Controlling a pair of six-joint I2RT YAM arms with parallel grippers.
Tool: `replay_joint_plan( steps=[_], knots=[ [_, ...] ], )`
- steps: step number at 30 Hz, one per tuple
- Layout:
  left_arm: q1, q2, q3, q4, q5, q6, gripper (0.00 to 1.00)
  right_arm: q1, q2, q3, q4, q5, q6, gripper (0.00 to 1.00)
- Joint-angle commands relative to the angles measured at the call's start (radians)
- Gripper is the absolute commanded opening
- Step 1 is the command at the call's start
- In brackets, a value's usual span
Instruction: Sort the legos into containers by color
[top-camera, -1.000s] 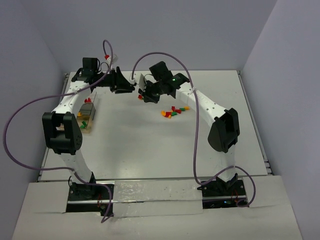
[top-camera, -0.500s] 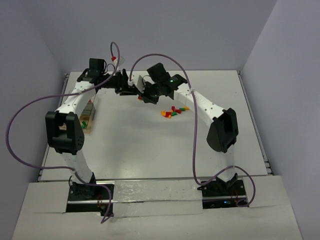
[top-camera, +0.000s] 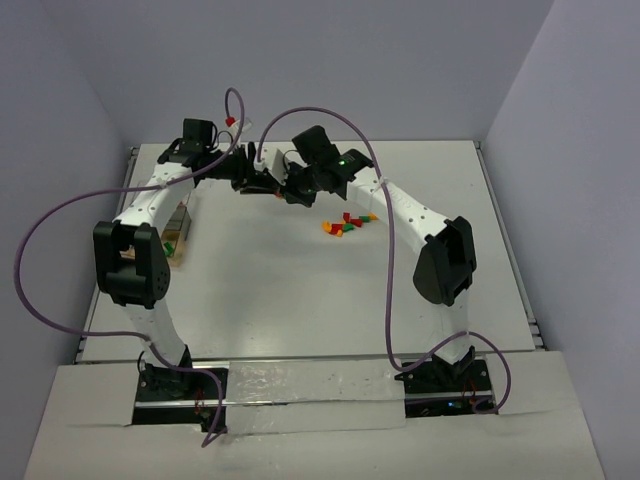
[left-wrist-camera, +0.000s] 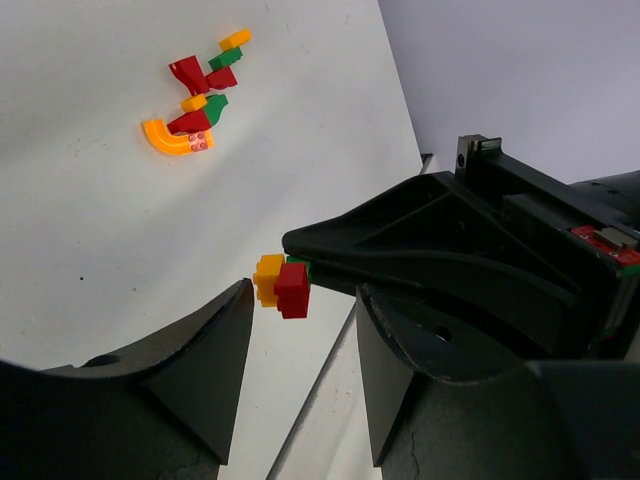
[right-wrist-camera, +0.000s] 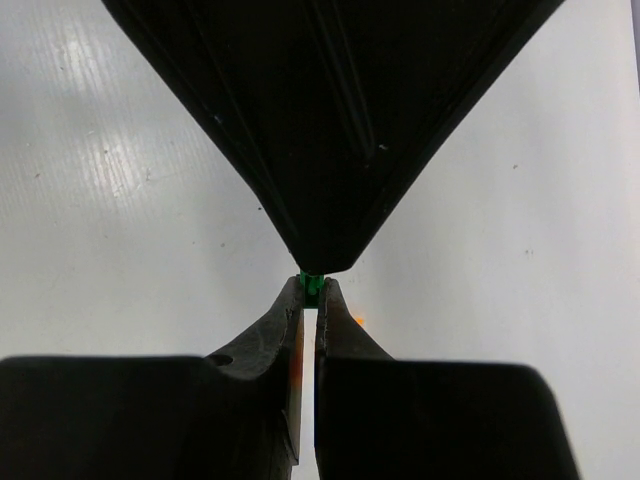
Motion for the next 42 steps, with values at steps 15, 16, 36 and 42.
replay_joint_plan(
  steps=[15, 16, 36, 42],
  knots=[
    [-0.023, 0.023, 0.038, -0.009, 0.012, 0.025, 0.21, 0.025, -0.052, -0.019, 0.073, 0.065, -0.026, 0.0],
    [-0.023, 0.023, 0.037, -0.006, 0.016, 0.024, 0.17, 0.027, -0.054, -0.023, 0.076, 0.068, -0.03, 0.0],
    [-0.02, -0.011, 0.024, 0.043, 0.112, 0.037, 0.0, 0.028, -0.058, -0.044, 0.069, 0.07, -0.045, 0.0],
    [-0.01, -0.008, 0.034, 0.057, 0.133, 0.003, 0.0, 0.028, -0.059, -0.048, 0.071, 0.08, -0.055, 0.0]
  ],
)
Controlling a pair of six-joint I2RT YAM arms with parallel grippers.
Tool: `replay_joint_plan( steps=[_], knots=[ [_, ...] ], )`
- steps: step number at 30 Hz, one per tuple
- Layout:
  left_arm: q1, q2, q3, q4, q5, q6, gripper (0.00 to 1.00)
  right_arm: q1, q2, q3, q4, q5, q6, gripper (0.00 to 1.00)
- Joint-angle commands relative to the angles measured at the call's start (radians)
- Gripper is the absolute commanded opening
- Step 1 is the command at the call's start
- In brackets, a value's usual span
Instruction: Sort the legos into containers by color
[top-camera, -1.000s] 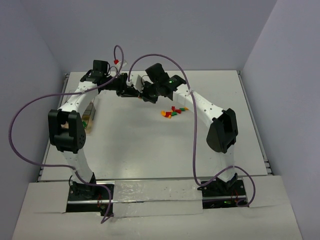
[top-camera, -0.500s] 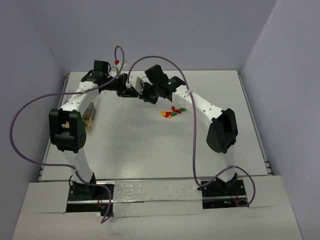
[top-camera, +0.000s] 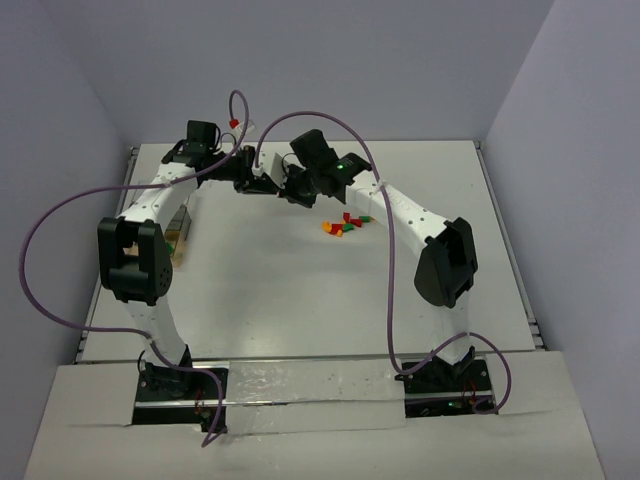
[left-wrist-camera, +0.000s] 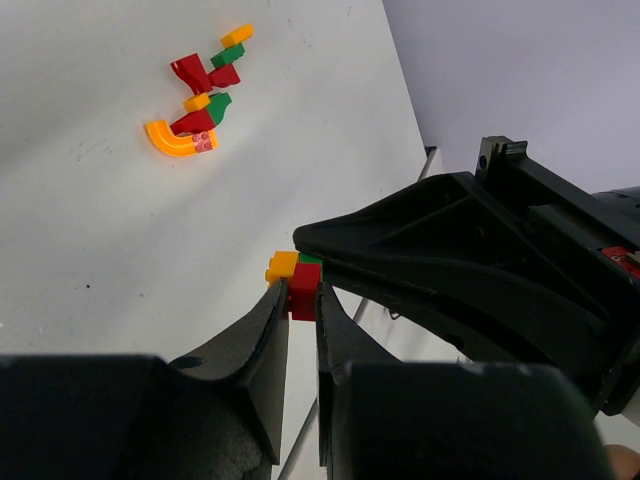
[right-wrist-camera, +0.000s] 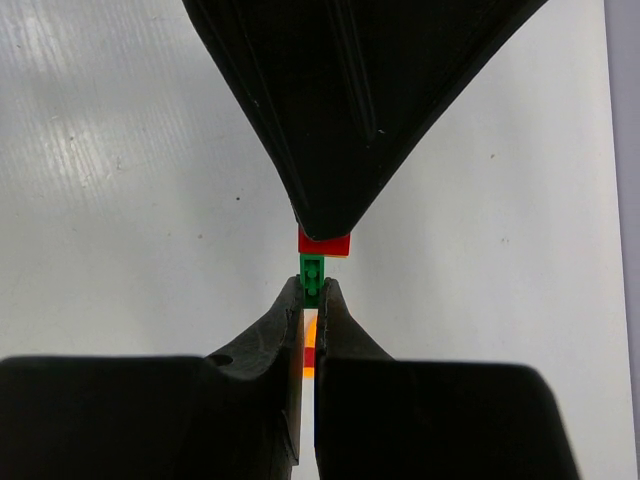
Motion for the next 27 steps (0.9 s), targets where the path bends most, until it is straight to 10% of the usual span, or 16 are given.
replay_joint_plan(
  steps=[1, 27],
  knots=[
    [0.001, -0.037, 0.032, 0.056, 0.129, -0.028, 0.0, 0.012, -0.047, -0.013, 0.044, 0.011, -0.024, 0.0],
    [0.002, -0.002, 0.064, 0.024, 0.092, -0.092, 0.0, 0.022, -0.047, -0.042, 0.144, 0.153, -0.04, 0.0]
  ],
)
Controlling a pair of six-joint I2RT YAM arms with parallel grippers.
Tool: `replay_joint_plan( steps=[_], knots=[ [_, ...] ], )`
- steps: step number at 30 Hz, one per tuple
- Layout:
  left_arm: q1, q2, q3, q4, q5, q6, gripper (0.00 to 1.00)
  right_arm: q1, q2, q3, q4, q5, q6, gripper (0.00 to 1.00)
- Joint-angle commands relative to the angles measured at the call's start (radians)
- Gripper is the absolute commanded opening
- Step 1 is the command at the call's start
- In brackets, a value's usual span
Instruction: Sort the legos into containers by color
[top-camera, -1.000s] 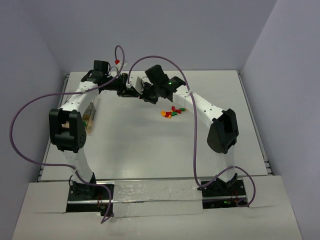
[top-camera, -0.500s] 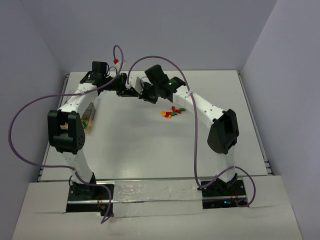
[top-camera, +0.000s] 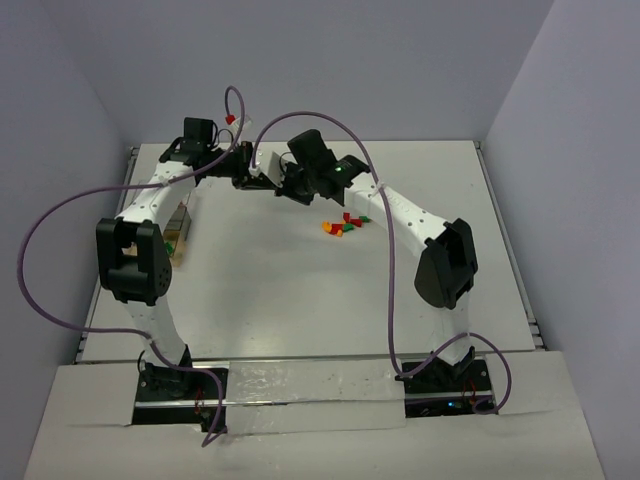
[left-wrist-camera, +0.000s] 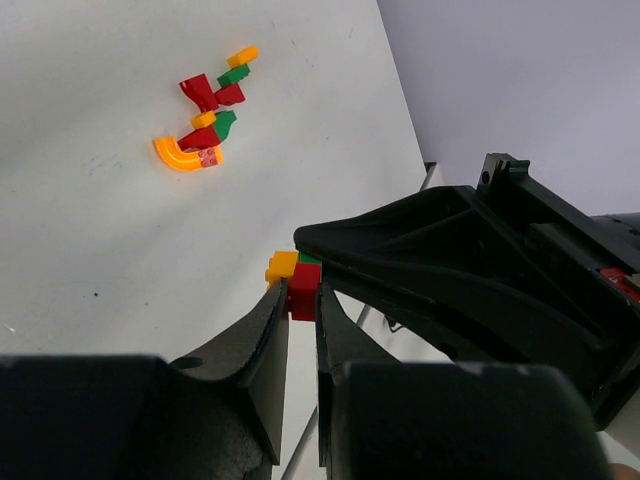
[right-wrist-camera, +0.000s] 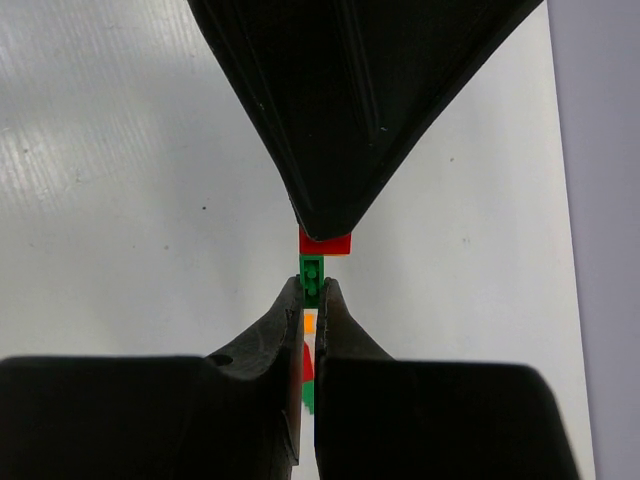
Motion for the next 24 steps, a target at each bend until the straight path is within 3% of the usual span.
replay_joint_plan(
  steps=[1, 18, 24],
  knots=[
    [-0.008, 0.001, 0.048, 0.002, 0.107, -0.061, 0.0, 0.015, -0.043, -0.046, 0.101, 0.1, -0.024, 0.0],
    [-0.002, 0.005, 0.025, 0.033, 0.125, -0.098, 0.0, 0.042, -0.087, -0.125, 0.205, 0.183, -0.086, 0.0],
    [0.002, -0.009, 0.008, 0.061, 0.145, -0.084, 0.0, 0.044, -0.081, -0.101, 0.16, 0.14, -0.075, 0.0]
  ],
)
